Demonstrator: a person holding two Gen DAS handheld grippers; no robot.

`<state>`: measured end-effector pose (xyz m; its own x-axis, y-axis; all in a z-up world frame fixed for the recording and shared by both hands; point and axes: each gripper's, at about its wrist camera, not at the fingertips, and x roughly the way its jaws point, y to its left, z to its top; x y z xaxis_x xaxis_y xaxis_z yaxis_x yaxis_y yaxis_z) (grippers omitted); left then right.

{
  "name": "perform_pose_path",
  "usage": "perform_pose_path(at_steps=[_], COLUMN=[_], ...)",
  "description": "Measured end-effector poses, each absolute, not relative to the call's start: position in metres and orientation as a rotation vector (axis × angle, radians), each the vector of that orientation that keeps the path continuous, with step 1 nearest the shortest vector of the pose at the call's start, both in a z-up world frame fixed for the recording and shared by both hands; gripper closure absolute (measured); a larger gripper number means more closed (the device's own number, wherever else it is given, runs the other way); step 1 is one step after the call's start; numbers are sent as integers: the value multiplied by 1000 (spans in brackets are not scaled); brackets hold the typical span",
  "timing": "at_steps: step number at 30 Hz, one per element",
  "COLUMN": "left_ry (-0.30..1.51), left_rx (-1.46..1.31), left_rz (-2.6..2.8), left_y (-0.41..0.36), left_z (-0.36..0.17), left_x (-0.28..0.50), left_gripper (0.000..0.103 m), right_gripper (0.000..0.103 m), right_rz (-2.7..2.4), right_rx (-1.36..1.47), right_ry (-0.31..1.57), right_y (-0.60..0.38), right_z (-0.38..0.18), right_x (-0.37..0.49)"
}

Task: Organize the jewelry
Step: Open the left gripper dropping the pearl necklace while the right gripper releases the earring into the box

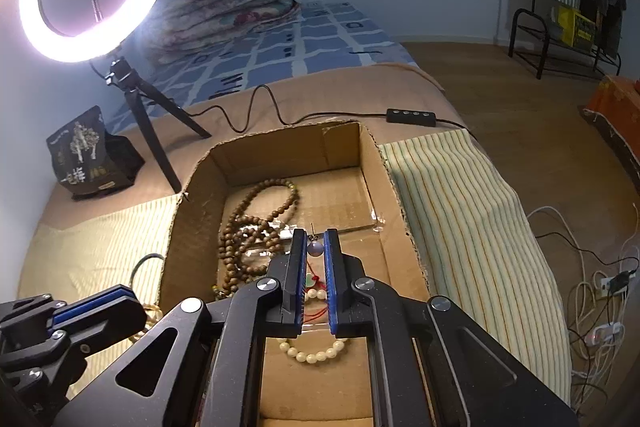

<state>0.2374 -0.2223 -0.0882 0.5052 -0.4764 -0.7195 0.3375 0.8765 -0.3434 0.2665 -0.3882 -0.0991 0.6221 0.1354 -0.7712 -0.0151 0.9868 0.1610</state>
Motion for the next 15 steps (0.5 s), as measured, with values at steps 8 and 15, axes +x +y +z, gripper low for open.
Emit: perform_pose_path(at_steps=[8, 15], left_ry=[919, 914], left_rx=[-145, -138], left_rz=[-485, -485], left_y=[-224, -223], left_z=[-88, -85], left_x=[235, 231], left_gripper=[75, 75], right_gripper=[59, 58], right_rz=[53, 51], right_rx=[151, 156], right_ry=[895, 875], right_y=[-392, -392], right_z=[-97, -88], right_x=[264, 262])
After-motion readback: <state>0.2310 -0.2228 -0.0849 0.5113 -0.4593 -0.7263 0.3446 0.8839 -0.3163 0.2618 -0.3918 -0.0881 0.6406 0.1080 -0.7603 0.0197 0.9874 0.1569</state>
